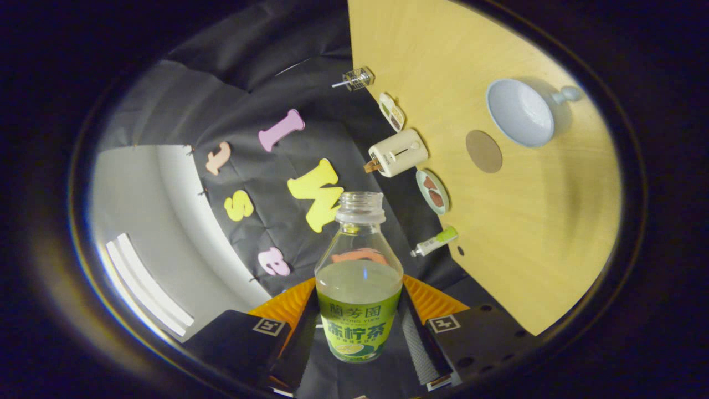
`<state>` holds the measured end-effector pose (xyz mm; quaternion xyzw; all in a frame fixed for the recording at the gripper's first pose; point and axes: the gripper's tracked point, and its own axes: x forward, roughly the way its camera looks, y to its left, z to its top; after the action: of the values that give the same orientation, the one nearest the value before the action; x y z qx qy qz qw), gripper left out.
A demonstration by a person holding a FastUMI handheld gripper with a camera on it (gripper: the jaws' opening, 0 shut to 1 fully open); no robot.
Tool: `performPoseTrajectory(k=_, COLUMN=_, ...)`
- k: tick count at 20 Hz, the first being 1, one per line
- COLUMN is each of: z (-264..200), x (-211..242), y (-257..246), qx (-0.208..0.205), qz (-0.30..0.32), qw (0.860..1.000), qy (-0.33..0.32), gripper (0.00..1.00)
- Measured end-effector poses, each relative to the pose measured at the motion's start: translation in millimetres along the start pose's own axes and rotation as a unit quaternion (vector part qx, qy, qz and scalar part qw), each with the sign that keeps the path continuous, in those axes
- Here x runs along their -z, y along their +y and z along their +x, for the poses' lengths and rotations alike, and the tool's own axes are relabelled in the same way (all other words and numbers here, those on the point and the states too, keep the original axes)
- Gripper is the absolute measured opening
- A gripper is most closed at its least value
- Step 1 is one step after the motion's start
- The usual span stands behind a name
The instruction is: Take the bottle from table, then pour the juice into the cup, finally place the bottle on the coaster
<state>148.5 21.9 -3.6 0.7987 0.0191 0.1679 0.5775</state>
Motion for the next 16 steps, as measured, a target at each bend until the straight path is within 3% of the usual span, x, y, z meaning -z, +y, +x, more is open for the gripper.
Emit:
performPoseTrajectory(k=3, z=-4, x=4, y=-5, qx=0.044, qz=-0.11, qw=0.993, qy=0.004, gripper=0.79)
performPoseTrajectory(k=10, z=-19, x=4, y=15, qx=0.099, qz=-0.295, qw=0.95, qy=-0.014, gripper=0.79)
performPoseTrajectory(k=13, z=-21, x=15, y=32, qx=0.099, qz=-0.395, qw=0.913, qy=0.005, gripper=0.79)
performPoseTrajectory(k=16, z=-27, x=15, y=48, qx=0.113, qz=-0.5, qw=0.858, qy=0.007, gripper=0.79)
